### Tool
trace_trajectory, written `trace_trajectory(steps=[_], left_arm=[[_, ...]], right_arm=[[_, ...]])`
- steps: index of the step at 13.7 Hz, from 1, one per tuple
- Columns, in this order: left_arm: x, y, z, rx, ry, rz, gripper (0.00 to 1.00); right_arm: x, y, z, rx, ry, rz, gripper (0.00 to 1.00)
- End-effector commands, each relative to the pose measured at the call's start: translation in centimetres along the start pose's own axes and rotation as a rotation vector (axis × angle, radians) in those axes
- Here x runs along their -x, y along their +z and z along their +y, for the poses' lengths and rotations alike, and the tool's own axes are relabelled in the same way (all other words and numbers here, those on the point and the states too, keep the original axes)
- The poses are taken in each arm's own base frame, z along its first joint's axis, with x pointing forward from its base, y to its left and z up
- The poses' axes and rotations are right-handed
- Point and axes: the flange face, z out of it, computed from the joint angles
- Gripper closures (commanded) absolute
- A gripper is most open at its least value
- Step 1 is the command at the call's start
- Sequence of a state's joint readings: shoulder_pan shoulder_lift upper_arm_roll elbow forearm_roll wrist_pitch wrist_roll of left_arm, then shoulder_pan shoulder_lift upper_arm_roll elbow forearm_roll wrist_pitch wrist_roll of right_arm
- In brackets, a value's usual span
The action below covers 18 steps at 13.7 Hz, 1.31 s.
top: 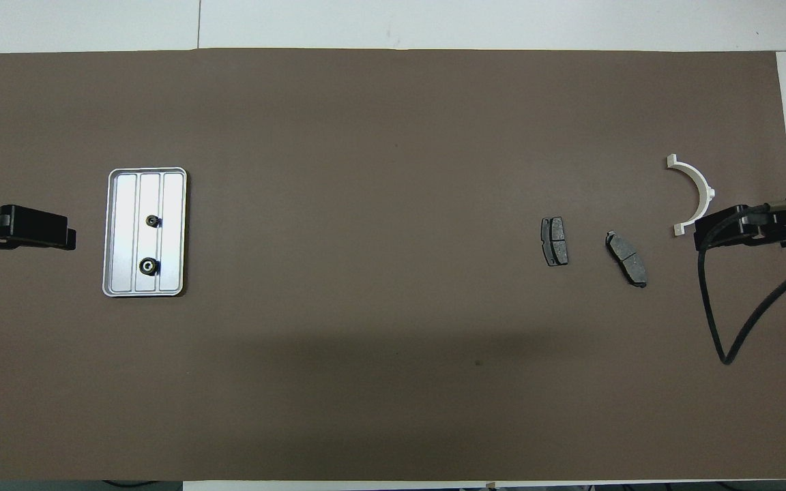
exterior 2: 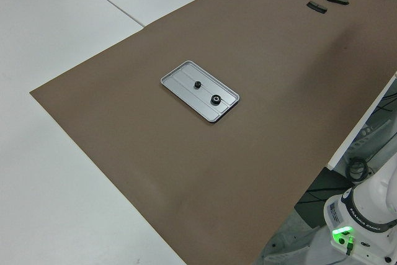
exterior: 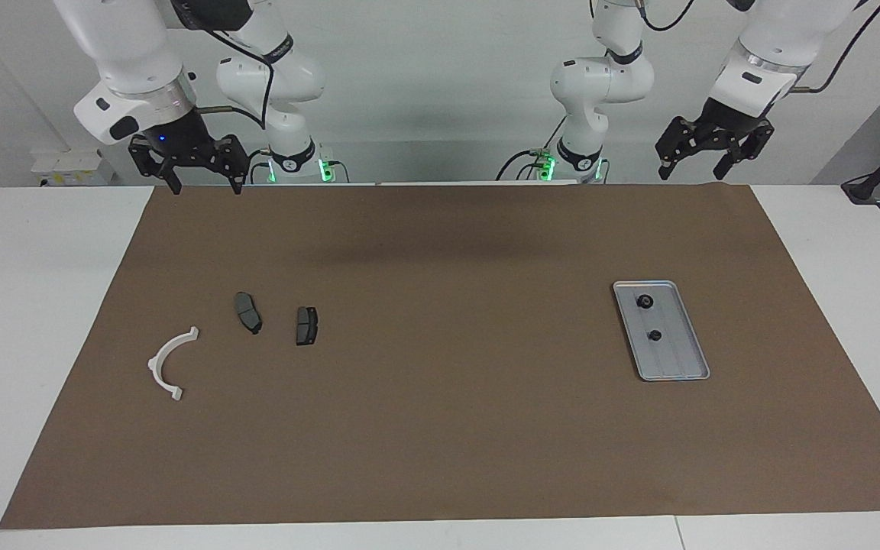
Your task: Pick bearing gear from pile to tray
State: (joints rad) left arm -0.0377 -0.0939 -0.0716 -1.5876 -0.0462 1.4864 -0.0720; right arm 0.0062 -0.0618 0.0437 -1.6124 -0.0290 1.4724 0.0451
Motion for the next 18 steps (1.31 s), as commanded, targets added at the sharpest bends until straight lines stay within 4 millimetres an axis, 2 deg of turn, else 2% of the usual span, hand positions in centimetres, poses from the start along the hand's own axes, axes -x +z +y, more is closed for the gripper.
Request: trace_trajectory(steps=[1,5,8,18], left_arm=[[-0.5,0.1,0.0,0.004,-0.007,-0.028,0.00],[-0.1,0.3,-0.3,0.004,-0.010,-0.045,0.00],[0.2,1.2,-0.7,0.003,-0.014,-0.063,0.00],[-0.4,0.9,-0.8,-0.025,0.041,-0.007,0.00]], right_arm=[[0.2,-0.4,0.2,0.008,0.012,0.019,0.00],[0.2,-0.4,0.0,0.005,0.009,0.020,0.00],[0.4,-0.6,0.2,0.003,0.012,0.025,0.00],[0.4,-0.6,0.0,0.001,0.008,0.023,0.00]])
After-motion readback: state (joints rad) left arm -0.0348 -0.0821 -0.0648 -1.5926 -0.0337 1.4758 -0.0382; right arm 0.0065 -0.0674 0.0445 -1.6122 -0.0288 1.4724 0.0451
